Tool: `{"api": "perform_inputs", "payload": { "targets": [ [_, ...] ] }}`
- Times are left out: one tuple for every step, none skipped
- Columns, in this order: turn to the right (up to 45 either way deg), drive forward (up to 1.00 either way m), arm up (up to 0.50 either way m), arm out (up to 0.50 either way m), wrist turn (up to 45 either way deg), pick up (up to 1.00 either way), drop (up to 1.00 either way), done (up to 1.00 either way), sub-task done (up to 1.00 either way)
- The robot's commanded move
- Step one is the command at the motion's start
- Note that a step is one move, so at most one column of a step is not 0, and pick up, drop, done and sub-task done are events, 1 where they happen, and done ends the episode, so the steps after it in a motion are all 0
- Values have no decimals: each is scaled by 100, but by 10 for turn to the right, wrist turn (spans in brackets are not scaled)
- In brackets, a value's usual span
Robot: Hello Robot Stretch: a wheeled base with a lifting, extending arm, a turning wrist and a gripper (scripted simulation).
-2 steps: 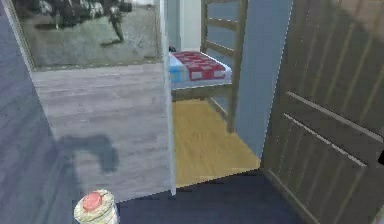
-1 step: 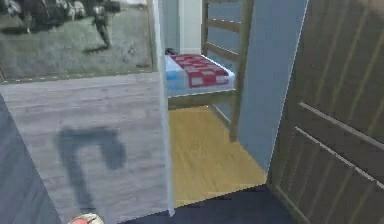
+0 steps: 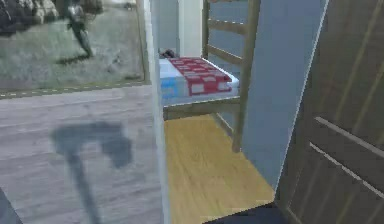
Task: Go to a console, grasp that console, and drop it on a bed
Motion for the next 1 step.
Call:
{"api": "perform_inputs", "payload": {
  "targets": [
    [270, 0, 0, 0, 0, 0, 0, 0, 0]
  ]
}}
